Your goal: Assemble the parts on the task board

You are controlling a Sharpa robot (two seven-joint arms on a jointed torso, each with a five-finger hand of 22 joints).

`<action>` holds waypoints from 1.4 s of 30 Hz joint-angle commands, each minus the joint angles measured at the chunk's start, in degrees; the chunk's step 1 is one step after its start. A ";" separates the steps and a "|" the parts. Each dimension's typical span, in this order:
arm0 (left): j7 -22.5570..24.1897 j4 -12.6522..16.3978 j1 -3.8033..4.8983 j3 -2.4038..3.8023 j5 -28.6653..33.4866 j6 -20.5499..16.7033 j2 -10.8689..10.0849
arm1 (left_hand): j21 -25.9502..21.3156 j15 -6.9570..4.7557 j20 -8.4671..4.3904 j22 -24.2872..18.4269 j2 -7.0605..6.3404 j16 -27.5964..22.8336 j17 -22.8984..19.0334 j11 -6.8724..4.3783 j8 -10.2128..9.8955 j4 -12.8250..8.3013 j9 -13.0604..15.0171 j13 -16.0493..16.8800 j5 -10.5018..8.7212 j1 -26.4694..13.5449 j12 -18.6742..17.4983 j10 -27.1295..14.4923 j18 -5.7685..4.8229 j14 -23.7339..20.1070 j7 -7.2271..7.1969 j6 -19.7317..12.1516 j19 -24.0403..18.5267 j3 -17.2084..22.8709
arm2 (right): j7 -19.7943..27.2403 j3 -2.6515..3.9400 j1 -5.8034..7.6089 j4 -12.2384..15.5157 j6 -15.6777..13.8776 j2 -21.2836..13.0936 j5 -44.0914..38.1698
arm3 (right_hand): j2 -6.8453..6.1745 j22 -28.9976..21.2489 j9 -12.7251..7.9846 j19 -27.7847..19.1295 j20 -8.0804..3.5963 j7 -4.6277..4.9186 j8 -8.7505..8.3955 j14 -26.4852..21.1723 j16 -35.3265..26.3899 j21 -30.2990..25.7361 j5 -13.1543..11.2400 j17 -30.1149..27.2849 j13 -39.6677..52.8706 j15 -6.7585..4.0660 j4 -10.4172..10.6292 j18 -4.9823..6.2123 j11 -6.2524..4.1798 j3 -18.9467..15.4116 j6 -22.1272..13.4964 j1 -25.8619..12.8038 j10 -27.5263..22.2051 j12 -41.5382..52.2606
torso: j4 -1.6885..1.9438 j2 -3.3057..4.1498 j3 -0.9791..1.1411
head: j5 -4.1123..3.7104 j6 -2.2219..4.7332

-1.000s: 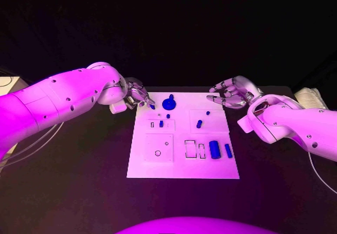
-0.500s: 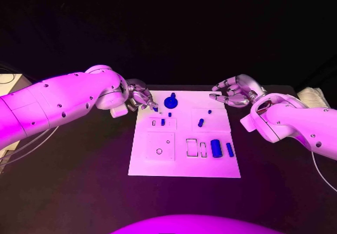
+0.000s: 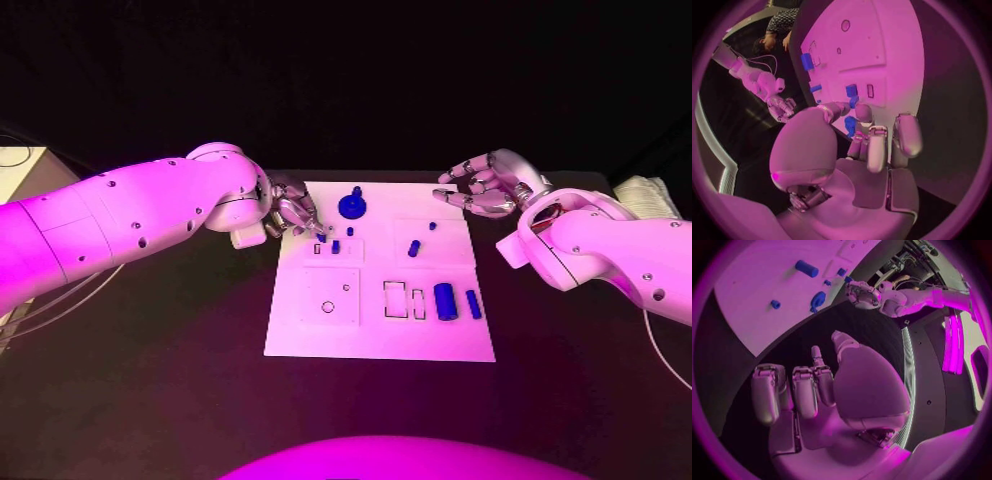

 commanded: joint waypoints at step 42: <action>-2.88 -0.86 -0.38 -0.15 -5.05 5.76 0.88 | 0.33 -0.35 0.08 0.45 -0.08 0.28 14.88 -0.06 -0.29 -11.24 -0.03 0.02 0.24 -0.03 0.15 0.29 -0.55 5.99 0.03 0.50 0.60 11.19 | 0.71 0.01 -0.04 -0.06 0.71 0.13 -0.32 | -0.12 11.17 -0.07 3.29 -0.29 -0.31 0.36 4.56 -0.12 -0.19 0.40 9.14 10.77 -0.21 0.16 1.14 -0.26 0.34 0.28 -0.48 1.48 0.06 | 0.04 -0.10 0.05 | -0.06 -0.78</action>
